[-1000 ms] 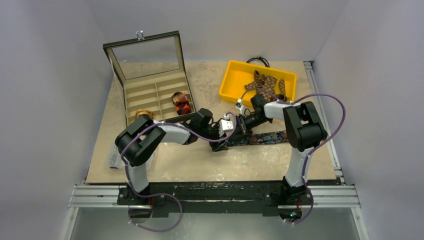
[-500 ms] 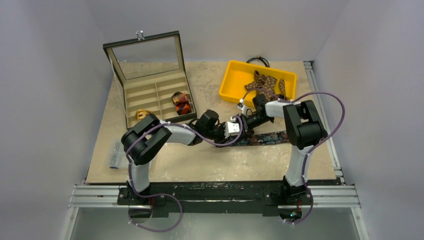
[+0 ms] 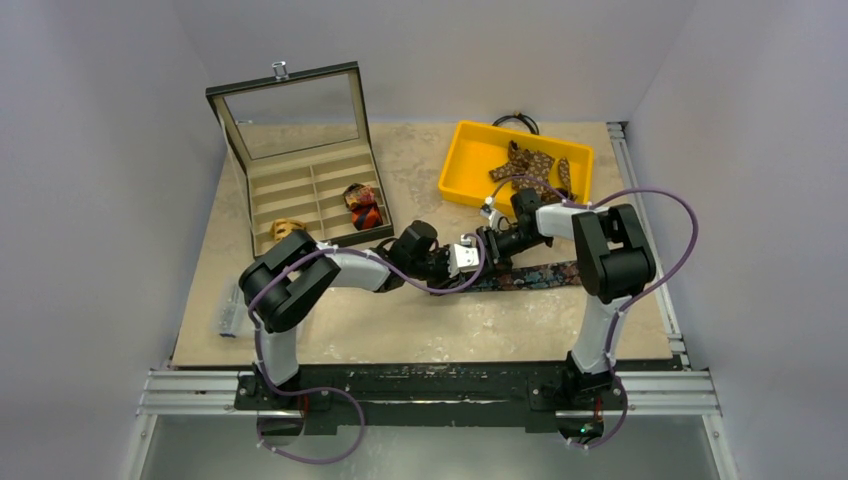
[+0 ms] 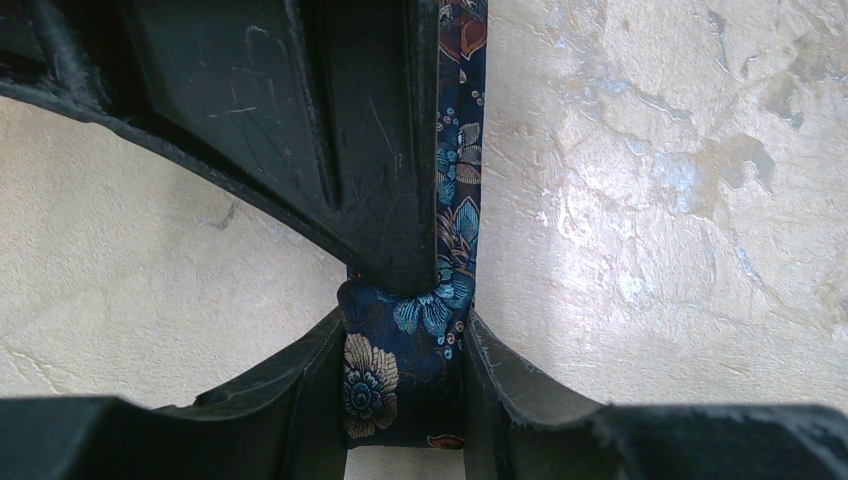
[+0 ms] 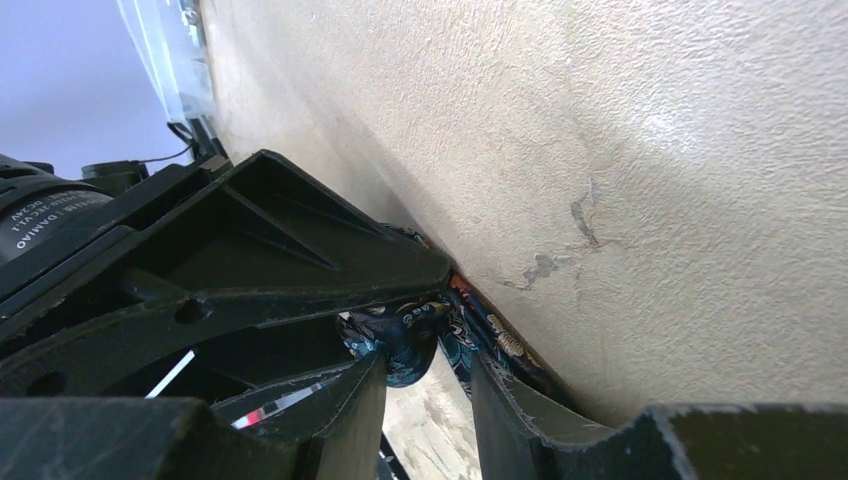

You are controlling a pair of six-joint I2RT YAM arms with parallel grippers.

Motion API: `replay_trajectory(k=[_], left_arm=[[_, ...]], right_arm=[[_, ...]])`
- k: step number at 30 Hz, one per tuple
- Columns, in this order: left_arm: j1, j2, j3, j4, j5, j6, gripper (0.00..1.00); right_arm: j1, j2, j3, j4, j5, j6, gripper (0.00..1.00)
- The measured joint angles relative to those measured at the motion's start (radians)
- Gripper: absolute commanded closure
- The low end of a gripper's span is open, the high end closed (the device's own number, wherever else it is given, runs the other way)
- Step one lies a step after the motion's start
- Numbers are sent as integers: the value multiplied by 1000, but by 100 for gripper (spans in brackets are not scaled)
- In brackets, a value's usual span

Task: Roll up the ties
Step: Roll the tie at the center of the board.

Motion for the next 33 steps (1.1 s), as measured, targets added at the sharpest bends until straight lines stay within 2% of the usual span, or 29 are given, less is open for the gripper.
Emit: replay_trajectory(k=[5, 9, 10, 13, 14, 15, 18, 21, 29, 33], left_arm=[[-1, 0, 1, -3, 0, 6, 77], [-1, 0, 1, -3, 0, 6, 77], [-1, 0, 1, -3, 0, 6, 77], [-1, 0, 2, -5, 0, 6, 76], [-1, 0, 2, -6, 0, 6, 74], [-1, 0, 3, -8, -1, 6, 69], [-2, 0, 6, -12, -3, 6, 46], [1, -6, -2, -5, -8, -4, 35], [18, -41, -64, 23, 50, -18, 33], [16, -29, -39, 6, 51, -33, 37]], right_arm=[[3, 11, 0, 16, -27, 15, 70], [12, 20, 3, 26, -48, 17, 70], [13, 26, 6, 27, -53, 17, 73], [13, 50, 16, 26, -76, 19, 91], [13, 53, 16, 24, -84, 23, 99], [13, 53, 17, 23, -92, 24, 100], [13, 54, 22, 8, -88, 11, 100], [13, 64, 40, -30, -64, -24, 100], [13, 74, 65, -105, 62, -76, 100], [16, 73, 71, -120, 92, -79, 100]])
